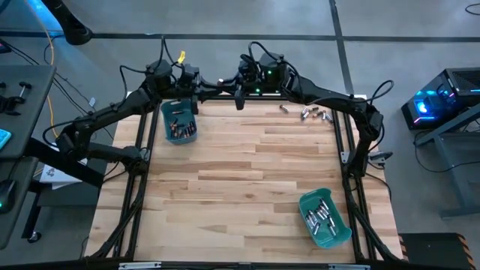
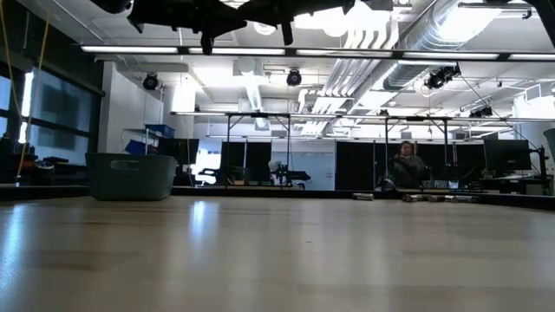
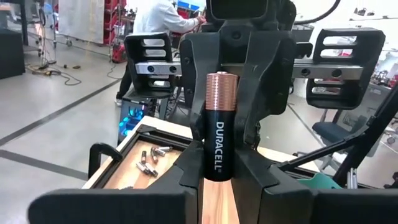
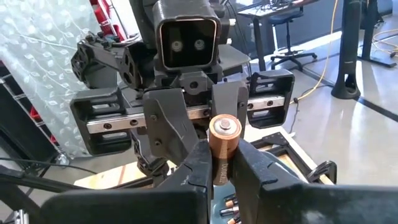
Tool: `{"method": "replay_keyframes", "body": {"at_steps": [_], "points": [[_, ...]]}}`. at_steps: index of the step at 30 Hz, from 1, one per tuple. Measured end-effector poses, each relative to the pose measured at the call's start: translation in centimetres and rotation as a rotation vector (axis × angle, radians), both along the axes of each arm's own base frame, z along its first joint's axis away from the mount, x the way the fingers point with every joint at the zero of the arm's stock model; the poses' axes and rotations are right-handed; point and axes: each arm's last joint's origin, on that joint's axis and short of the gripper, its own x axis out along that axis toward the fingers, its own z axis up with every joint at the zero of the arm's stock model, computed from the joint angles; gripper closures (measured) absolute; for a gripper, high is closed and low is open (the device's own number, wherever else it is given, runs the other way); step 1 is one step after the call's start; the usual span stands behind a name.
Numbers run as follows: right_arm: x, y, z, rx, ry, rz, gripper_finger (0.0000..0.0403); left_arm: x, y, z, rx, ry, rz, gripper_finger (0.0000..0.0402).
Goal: Sort batteries
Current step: Put the black battery into the blue bin
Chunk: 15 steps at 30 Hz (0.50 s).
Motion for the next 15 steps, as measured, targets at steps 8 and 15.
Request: {"method": "replay_keyframes", "body": {"at_steps": [8, 15], "points": [[0.1, -0.1, 0.3, -0.022, -0.029, -0.016, 0.0295, -0.2, -0.2, 0.1, -0.051, 0.029, 0.008, 0.0362], [-2.4, -2.7, 2.8, -0.049, -0.126, -0.102, 0.0210, -2.4, -1.2, -1.3, -0.213, 0.262, 0.324, 0.0362]]}}
